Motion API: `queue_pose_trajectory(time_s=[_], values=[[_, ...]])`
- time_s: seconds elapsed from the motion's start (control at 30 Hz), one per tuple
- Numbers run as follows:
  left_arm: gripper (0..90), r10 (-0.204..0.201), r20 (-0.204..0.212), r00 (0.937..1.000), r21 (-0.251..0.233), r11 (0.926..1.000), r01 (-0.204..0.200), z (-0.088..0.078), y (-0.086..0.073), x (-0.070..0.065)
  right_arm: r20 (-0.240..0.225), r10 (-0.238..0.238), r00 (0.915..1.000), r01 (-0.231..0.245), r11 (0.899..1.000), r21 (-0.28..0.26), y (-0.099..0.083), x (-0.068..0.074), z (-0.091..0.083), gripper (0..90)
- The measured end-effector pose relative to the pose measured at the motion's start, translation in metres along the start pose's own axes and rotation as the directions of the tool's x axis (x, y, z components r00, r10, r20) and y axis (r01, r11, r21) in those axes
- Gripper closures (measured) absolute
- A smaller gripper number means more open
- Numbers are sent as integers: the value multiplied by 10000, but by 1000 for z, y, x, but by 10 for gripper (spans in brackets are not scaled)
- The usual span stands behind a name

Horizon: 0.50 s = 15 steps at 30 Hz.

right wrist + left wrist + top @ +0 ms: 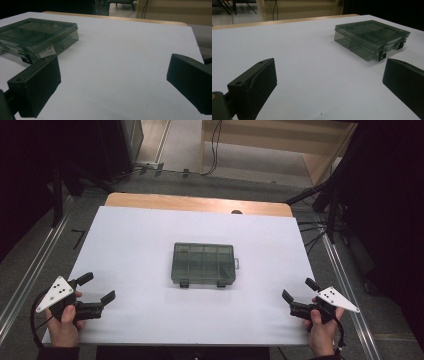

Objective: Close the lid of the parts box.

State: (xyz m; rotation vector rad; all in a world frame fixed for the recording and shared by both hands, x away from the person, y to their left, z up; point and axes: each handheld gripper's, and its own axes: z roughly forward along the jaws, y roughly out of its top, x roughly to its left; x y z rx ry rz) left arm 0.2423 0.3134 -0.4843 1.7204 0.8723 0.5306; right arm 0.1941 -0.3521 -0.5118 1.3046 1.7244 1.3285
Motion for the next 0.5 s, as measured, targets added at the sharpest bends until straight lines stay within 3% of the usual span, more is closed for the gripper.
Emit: queue_pose_trajectory(time_s=[0.5], values=[[0,-102,-17,9999,15,9999,102,1,-3,2,166,-42,9999,42,10000,9,-3,-4,-2,0]])
